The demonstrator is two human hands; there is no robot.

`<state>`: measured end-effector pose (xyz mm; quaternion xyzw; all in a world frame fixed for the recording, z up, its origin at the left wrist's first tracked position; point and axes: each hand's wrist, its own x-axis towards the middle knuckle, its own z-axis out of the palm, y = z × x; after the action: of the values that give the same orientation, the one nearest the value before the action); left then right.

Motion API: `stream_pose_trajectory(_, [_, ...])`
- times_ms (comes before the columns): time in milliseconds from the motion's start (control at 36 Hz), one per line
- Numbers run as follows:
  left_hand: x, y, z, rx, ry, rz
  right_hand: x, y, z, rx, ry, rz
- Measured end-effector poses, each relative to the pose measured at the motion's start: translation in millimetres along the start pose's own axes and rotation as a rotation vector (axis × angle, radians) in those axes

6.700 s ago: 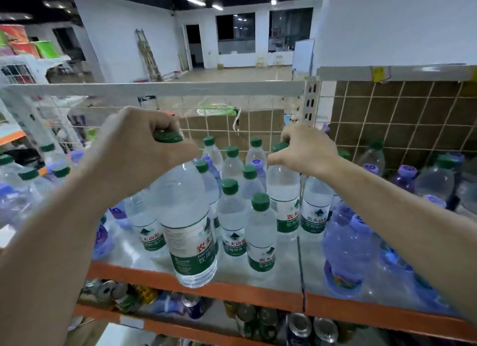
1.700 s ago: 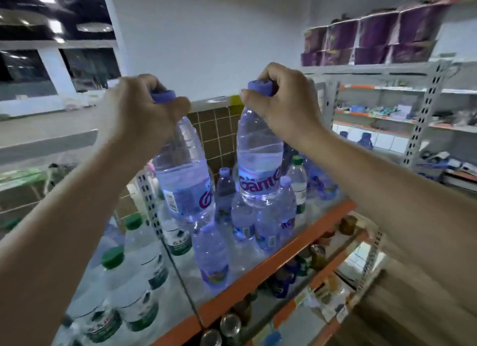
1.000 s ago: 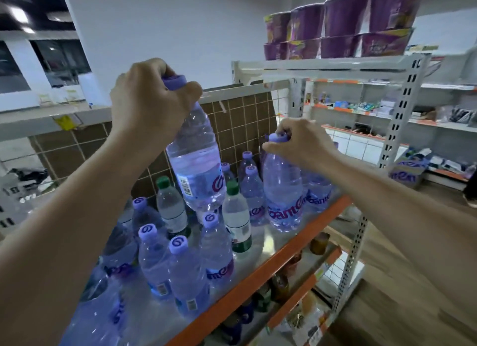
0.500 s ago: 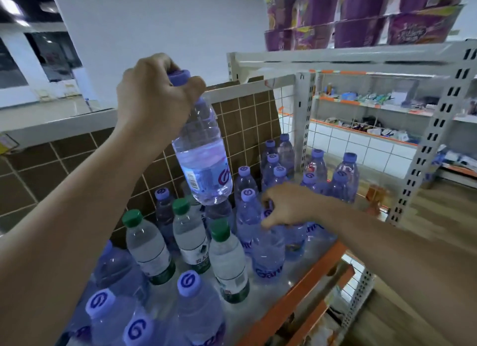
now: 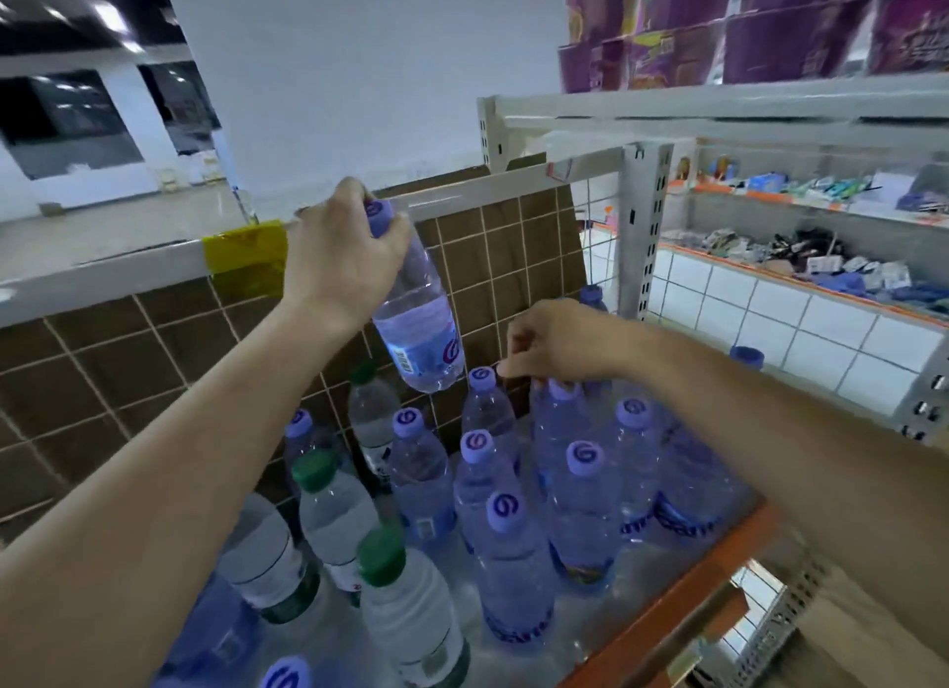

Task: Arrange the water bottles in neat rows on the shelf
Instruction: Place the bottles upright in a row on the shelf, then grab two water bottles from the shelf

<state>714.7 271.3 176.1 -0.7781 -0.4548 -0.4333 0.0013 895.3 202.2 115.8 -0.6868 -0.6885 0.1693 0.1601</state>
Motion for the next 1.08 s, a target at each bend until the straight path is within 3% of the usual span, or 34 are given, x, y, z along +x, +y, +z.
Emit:
stream_pose_trajectory(194, [-2, -14, 43, 0.081, -0.138, -0.052, 33, 17, -6, -0.062, -0.035, 0.016])
stream_pose_trajectory(417, [-7, -36, 84, 0.241, -0.492, -0.181, 56, 29, 1, -0.069, -0.175, 0.037])
stream_pose_trajectory(556, [-16, -45, 97, 0.427, -0.640, -0.123, 63, 34, 4, -0.042, -0.247, 0.014])
stream_pose_trajectory(778, [-22, -59, 114, 0.401, -0.906, -0.107, 69, 45, 8, -0.011, -0.304, 0.025])
stream_pose_trajectory(1083, [-27, -67, 112, 0.281, -0.902, -0.175, 68, 46, 10, 0.038, -0.293, -0.017])
